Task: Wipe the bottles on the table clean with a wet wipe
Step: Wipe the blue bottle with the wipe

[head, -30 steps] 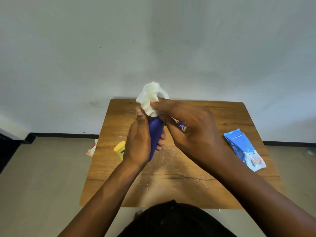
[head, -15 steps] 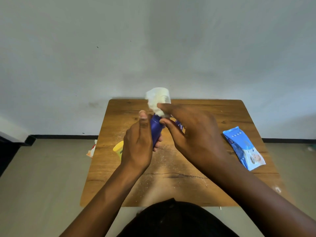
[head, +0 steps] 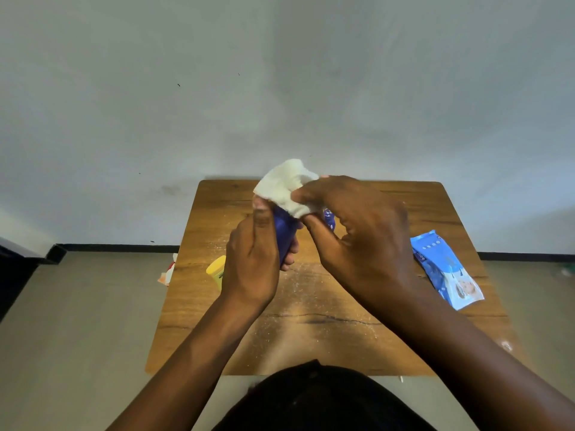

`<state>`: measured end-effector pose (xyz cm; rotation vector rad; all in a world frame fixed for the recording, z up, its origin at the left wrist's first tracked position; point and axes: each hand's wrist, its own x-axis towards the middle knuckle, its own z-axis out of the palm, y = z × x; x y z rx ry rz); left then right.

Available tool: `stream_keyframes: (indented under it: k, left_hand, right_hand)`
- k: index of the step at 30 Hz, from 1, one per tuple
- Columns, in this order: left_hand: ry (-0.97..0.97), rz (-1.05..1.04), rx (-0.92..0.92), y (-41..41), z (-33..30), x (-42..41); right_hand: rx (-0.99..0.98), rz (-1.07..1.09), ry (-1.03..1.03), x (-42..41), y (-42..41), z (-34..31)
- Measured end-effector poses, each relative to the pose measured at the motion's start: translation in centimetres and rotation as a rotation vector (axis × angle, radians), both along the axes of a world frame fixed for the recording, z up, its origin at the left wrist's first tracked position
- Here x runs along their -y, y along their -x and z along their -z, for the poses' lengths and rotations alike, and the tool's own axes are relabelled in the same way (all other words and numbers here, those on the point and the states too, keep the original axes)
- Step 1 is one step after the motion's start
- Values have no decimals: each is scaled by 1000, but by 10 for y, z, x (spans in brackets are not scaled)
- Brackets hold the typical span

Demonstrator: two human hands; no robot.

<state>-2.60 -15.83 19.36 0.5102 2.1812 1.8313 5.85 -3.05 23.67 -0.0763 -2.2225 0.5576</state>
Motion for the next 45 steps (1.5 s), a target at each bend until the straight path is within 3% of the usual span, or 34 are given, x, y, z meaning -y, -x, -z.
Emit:
stream_keyframes:
  k: [3, 6, 10, 12, 16, 21, 23, 27, 31, 33, 41, 45]
  left_hand:
    - [10, 18, 7, 1, 1, -1]
    - [26, 1, -2, 3, 2, 0]
    - [-3, 16, 42, 1, 1, -2]
    - [4, 26, 45, 2, 2, -3]
    - [35, 6, 17, 3, 2, -2]
    - [13, 45, 49, 3, 2, -3]
    - [22, 30, 42, 5, 1, -3]
    - [-77, 46, 76, 9, -11, 2]
    - [-174, 149, 227, 11, -20, 4]
    - [-181, 200, 274, 10, -21, 6]
    - [-170, 294, 347, 6, -27, 7]
    - [-118, 280, 329, 1, -29, 3]
  right_hand:
    - [65, -76, -9, -2, 2, 0]
    - [115, 20, -21, -3, 3, 0]
    - [31, -28, -62, -4, 2, -4]
    - [55, -81, -70, -3, 3, -4]
    - [70, 18, -69, -7, 5, -2]
    - [72, -106, -48, -9, 6, -1]
    - [120, -28, -26, -9, 7, -2]
    - [176, 8, 306, -12, 1, -9]
    - [43, -120, 892, -6, -6, -16]
    - [-6, -139, 1026, -6, -6, -18]
    - [24, -152, 421, -3, -6, -2]
    - [96, -138, 359, -1, -1, -1]
